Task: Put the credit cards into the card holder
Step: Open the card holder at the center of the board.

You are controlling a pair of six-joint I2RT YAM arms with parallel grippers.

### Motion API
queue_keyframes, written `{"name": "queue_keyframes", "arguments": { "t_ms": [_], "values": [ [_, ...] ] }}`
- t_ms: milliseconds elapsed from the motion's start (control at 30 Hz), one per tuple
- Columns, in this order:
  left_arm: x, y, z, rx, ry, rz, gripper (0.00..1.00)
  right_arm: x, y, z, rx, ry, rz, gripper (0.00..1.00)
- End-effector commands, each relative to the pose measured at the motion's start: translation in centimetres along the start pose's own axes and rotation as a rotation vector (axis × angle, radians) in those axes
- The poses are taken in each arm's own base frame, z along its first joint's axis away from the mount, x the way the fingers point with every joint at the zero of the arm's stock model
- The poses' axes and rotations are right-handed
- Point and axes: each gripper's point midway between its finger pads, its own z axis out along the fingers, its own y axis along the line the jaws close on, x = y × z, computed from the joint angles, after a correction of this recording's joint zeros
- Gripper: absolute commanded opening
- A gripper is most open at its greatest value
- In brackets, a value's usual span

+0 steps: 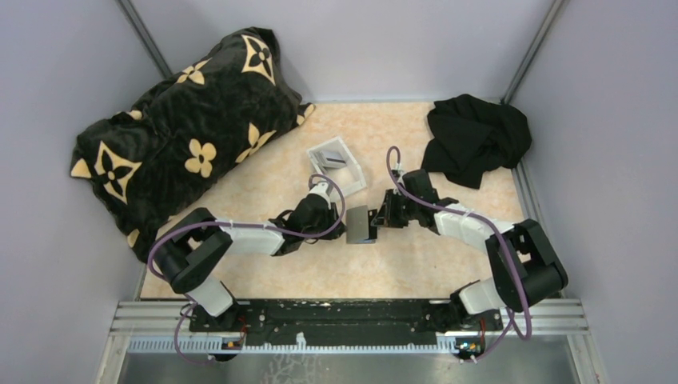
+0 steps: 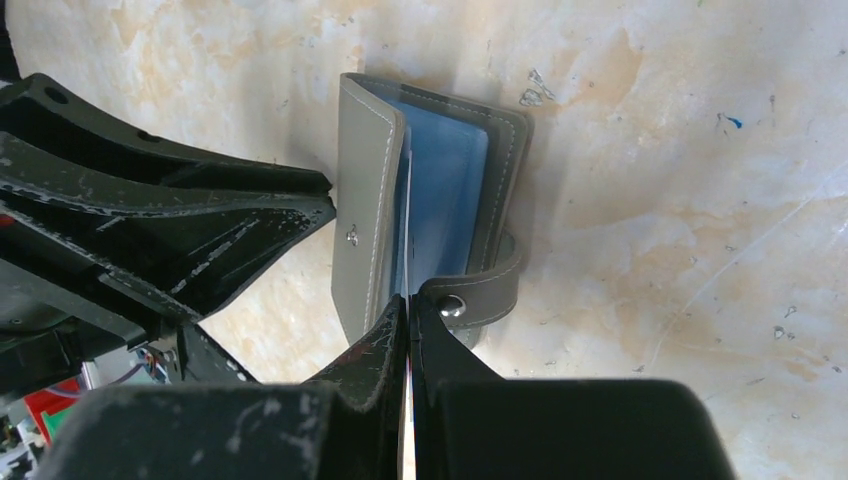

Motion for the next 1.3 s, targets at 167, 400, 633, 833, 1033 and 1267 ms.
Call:
{"name": "queue_keyframes", "arguments": {
  "t_ms": [167, 400, 633, 833, 1033, 1267],
  "values": [
    [3.2, 1.9, -0.7, -0.060, 0.094, 0.012, 0.28, -2.9, 3.1, -1.6, -0.053, -0.086, -0.070, 0.00],
    [3.2, 1.9, -0.7, -0.060, 0.094, 0.010, 0.28, -2.4, 3.7, -0.9, -0.073, -0.068, -0.073, 0.00],
    [3.3, 1.9, -0.9, -0.057, 0.094, 0.008, 0.28, -2.3, 6.0, -0.1, -0.103, -0.056, -0.108, 0.00],
    [3.6, 2.0, -1.2, -0.057, 0.101, 0.009, 0.27, -1.9, 7.3, 0.8, -0.094, -0.039, -0.147, 0.00],
    [4.0, 2.5, -1.9, -0.072, 0.110, 0.002, 0.27, -0.8, 8.3, 2.2, -0.053, -0.004, -0.215, 0.00],
    [4.3, 2.5, -2.3, -0.077, 0.130, -0.004, 0.26, 0.8, 7.8, 4.0, 0.029, 0.033, -0.278, 0.00]
  ]
}}
